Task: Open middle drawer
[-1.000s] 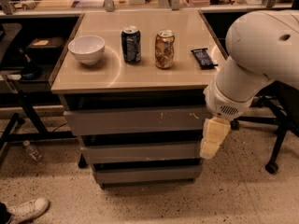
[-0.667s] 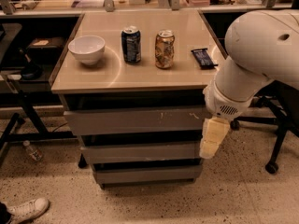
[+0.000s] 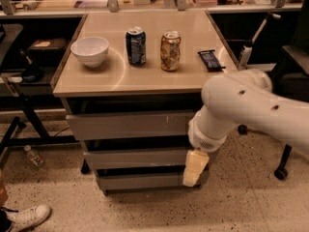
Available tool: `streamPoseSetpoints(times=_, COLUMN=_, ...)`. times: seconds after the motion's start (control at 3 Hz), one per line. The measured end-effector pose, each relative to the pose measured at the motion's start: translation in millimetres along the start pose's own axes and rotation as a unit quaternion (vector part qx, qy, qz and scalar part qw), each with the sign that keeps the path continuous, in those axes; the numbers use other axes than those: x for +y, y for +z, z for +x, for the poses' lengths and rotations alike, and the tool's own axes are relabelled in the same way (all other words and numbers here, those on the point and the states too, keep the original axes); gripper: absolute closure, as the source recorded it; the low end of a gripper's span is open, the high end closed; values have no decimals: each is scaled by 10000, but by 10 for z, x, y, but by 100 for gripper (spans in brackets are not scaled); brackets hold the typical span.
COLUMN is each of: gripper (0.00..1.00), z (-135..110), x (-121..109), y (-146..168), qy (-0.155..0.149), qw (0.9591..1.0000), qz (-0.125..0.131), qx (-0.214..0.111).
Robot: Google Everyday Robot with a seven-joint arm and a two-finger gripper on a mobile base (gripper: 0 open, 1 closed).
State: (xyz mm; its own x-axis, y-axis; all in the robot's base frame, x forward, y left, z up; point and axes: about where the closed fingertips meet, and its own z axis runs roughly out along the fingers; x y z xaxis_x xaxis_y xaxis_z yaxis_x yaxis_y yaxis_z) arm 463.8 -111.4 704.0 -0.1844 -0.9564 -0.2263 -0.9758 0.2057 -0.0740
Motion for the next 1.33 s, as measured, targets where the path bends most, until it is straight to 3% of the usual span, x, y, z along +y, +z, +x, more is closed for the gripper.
streamPoseSetpoints(times=0.67, gripper=0, z=0, x=62, y=976, qy=195, qw=9997, qz=-110, qx=-49)
streamPoseSetpoints(times=1.0, gripper=0, z=-1, x=62, y=978, qy=195, qw=9997, qz=-111, qx=-50)
streamPoseSetpoints(times=1.33, gripper=0, z=-113, x=24, y=1311, qy=258, qw=9992, qz=-204, qx=-207)
